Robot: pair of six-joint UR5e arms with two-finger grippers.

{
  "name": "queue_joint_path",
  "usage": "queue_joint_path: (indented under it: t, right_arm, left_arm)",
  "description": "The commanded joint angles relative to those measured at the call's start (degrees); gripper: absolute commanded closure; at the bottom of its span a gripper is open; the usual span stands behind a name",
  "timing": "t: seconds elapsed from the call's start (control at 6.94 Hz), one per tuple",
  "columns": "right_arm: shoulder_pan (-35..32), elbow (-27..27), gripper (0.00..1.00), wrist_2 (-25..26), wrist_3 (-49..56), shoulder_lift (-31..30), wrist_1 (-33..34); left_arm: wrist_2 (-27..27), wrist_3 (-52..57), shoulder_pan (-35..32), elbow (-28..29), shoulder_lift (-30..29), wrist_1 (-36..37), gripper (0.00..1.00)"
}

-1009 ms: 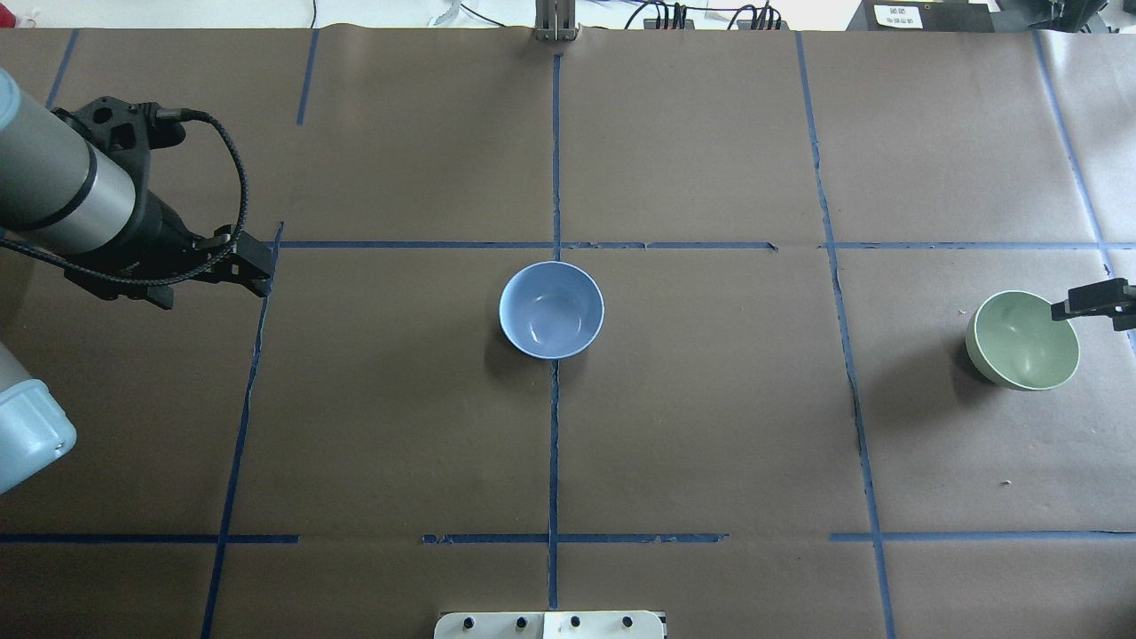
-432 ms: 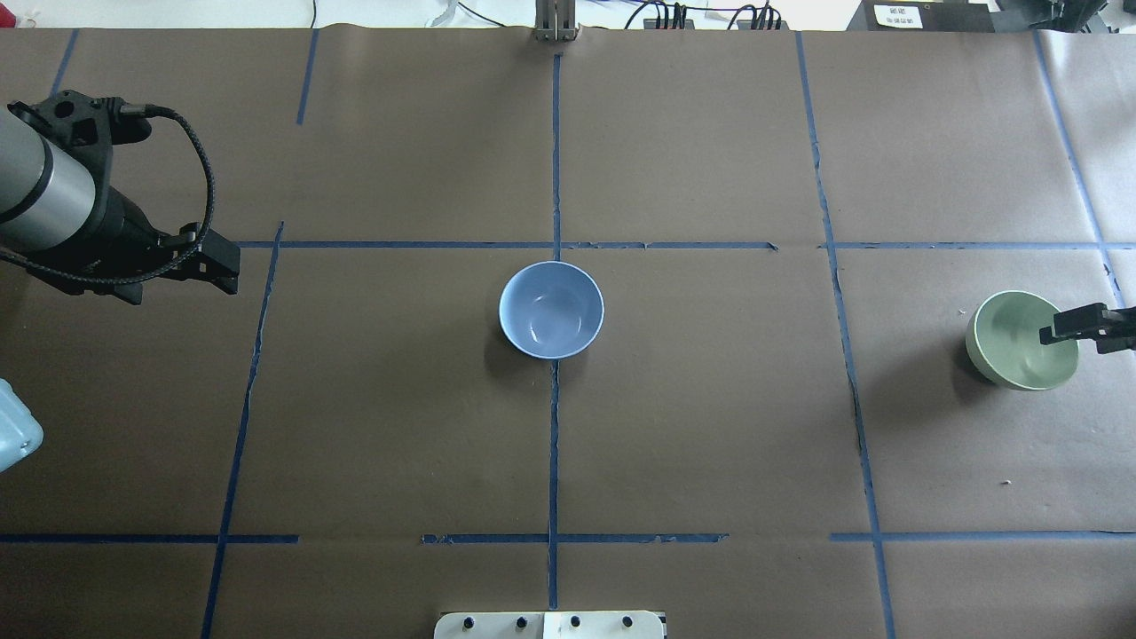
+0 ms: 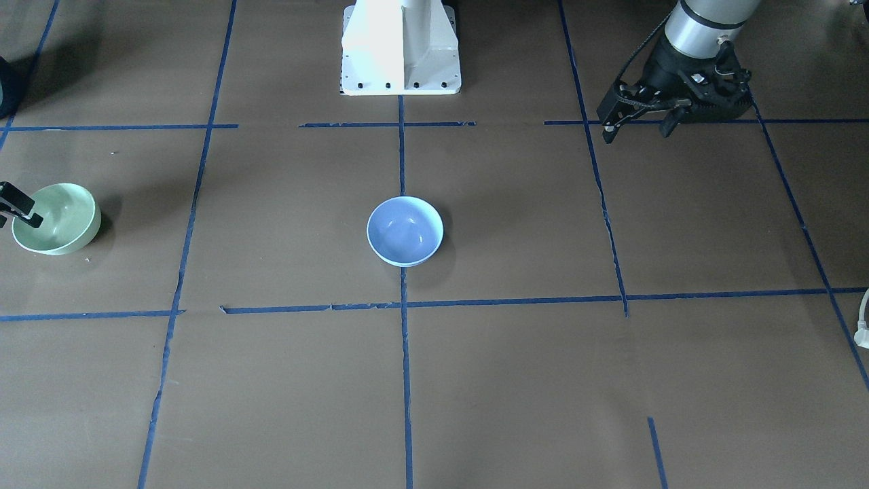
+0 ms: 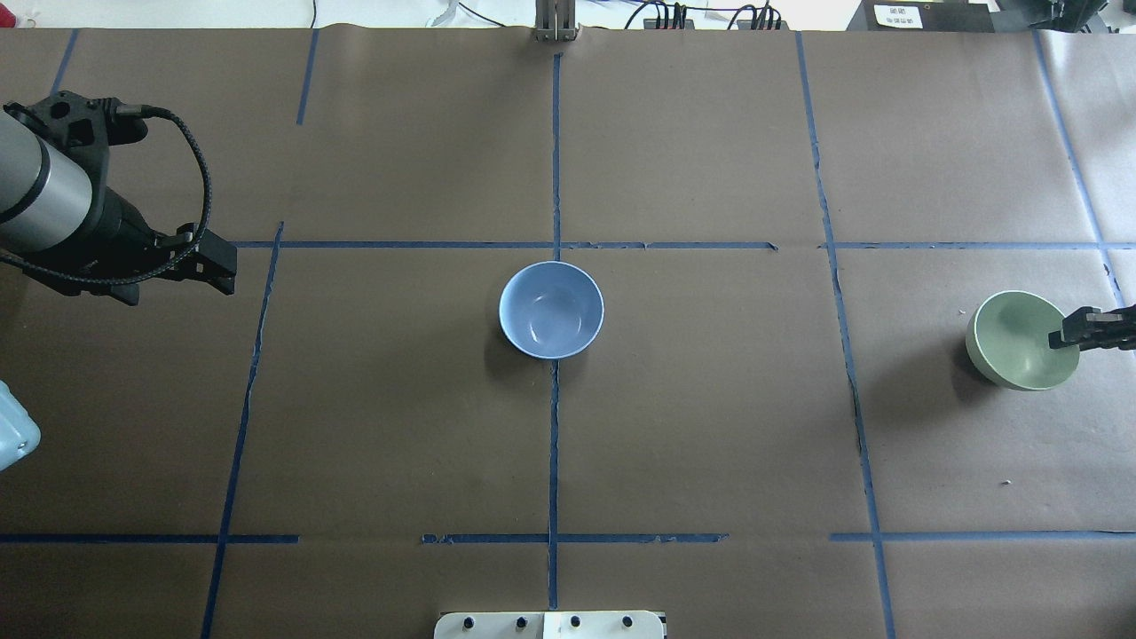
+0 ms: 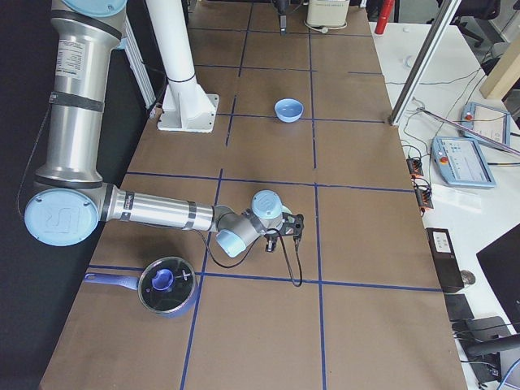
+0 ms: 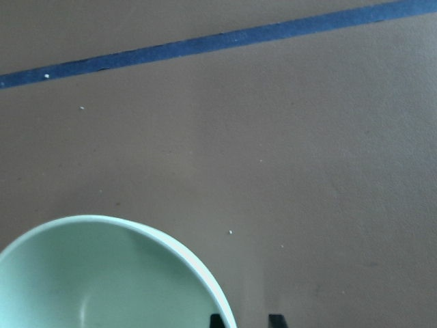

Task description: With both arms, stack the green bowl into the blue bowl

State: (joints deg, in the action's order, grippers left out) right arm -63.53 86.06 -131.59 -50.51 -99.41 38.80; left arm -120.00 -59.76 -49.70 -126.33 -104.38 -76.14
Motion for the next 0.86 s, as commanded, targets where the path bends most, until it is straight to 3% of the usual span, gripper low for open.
queue_joint_path:
  t: [0.0, 0.14, 0.29, 0.72]
  right_arm:
    - [-0.1, 2.0, 1.00, -1.6, -0.5, -0.3, -3.5]
    - [-0.1, 4.4, 1.00, -2.6, -2.3, 0.7, -3.5]
    - [-0.1, 7.1, 1.00, -3.4, -6.2, 3.3, -3.0]
    - [2.1, 8.4, 1.00, -3.5, -18.3, 14.3, -2.7]
  left_arm:
    - [0.0, 0.1, 0.0, 0.1, 0.5, -0.2, 0.00]
    - [0.1, 0.5, 0.0, 0.4, 0.9, -0.7, 0.00]
    - [0.2, 8.3, -0.9, 0.9, 1.3, -0.6, 0.00]
    - [-2.8, 32.9, -12.2, 7.9, 4.5, -0.7, 0.00]
